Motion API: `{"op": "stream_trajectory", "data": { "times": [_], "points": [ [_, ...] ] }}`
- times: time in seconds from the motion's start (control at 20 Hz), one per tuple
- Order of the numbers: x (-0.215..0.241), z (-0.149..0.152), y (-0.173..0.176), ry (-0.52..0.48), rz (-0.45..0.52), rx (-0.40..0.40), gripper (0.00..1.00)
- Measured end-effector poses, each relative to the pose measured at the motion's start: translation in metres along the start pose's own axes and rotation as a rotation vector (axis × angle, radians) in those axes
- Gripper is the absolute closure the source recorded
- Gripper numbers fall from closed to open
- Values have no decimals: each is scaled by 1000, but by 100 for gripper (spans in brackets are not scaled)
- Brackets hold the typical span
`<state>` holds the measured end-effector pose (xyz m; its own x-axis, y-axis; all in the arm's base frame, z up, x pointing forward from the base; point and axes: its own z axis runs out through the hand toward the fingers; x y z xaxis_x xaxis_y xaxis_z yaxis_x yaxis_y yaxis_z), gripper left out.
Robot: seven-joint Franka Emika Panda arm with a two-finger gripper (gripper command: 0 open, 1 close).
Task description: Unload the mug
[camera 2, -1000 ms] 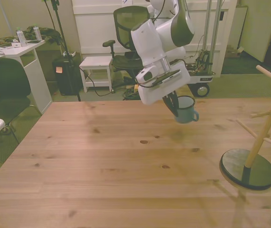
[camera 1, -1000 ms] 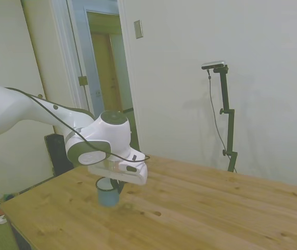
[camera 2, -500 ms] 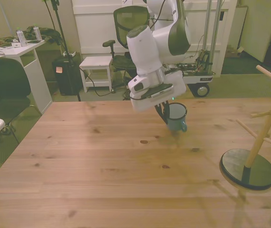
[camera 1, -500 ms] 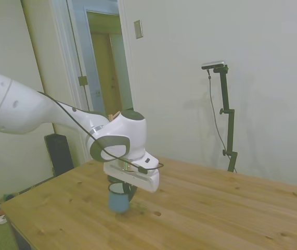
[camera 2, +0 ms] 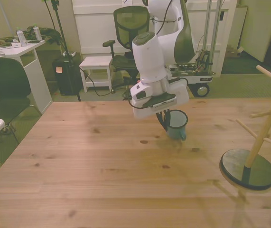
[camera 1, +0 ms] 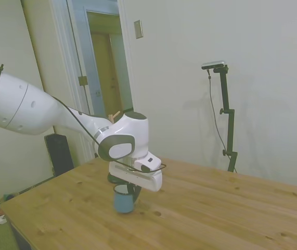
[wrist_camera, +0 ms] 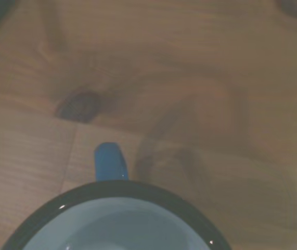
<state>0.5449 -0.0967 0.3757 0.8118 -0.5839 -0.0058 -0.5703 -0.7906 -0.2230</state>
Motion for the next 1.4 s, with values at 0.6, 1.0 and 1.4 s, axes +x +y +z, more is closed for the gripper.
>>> {"op": "stream_trajectory", "data": {
  "times": [0.6, 1.0, 1.4],
  "points": [
    [3, 27, 9, 75, -6, -34, 0],
    [1, 28, 8, 69, -9, -46, 0],
    [-1, 27, 6, 63, -12, -46, 0]
  ]
}}
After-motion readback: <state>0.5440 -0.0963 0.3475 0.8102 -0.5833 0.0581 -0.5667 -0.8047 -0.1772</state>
